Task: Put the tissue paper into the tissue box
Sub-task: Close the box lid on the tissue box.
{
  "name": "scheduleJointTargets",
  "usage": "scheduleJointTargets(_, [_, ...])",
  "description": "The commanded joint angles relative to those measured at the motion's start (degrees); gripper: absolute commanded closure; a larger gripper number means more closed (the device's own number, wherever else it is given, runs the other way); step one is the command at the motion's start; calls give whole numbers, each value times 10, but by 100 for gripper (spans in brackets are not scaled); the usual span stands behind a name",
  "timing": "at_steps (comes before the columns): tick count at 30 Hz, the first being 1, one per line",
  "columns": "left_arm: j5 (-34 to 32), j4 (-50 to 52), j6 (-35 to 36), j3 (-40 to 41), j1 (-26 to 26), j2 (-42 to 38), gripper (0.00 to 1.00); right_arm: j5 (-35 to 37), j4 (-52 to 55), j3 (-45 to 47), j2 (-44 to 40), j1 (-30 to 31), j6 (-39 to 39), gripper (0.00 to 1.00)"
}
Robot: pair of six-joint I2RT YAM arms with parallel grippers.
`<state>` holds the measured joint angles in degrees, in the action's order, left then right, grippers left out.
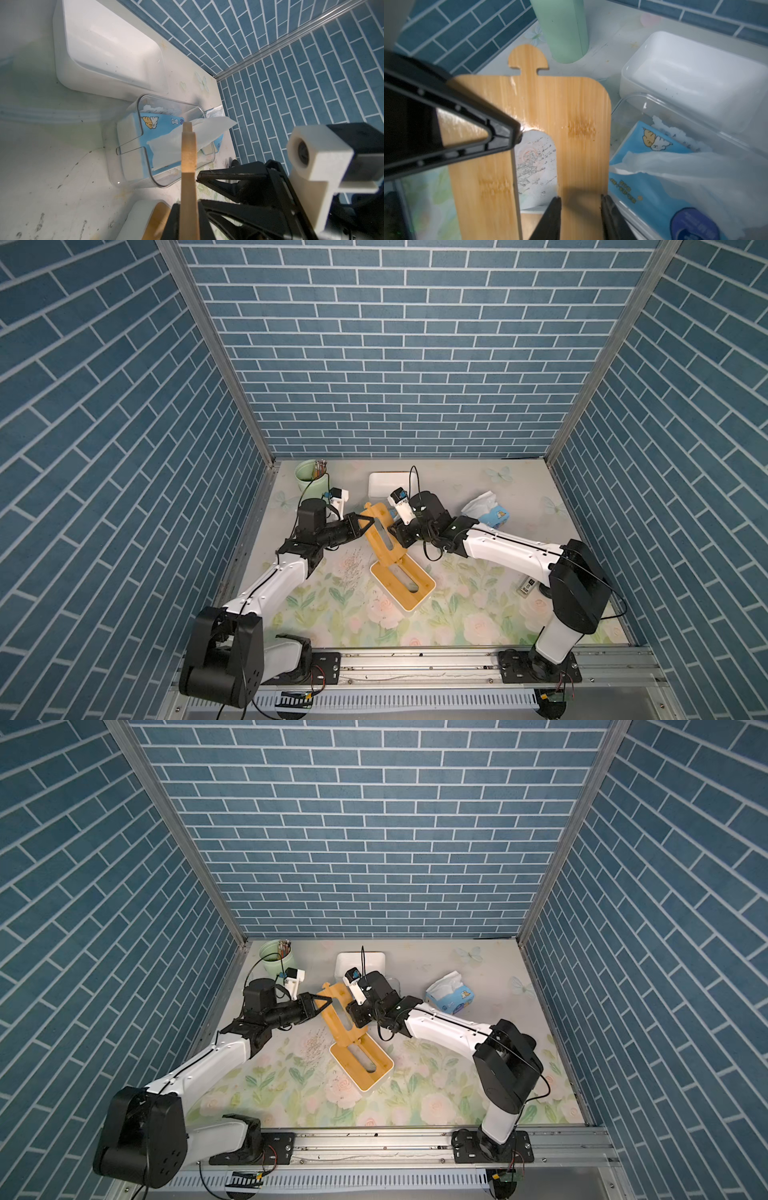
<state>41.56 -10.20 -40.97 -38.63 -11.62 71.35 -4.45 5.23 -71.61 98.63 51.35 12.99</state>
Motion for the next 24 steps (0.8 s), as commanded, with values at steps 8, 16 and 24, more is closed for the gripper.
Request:
scheduleJointTargets(8, [-103,-76,-114,-10,1,-115,100,-155,-111,109,-146,-85,95,21])
scheduleJointTargets(16, [-192,-193,-255,9,-3,-202,100,-251,-375,177,-166,-105,339,14])
scheduleJointTargets(24, [-228,-248,-300,31,-34,-238,100,-267,-609,199,-128,-88,497,20])
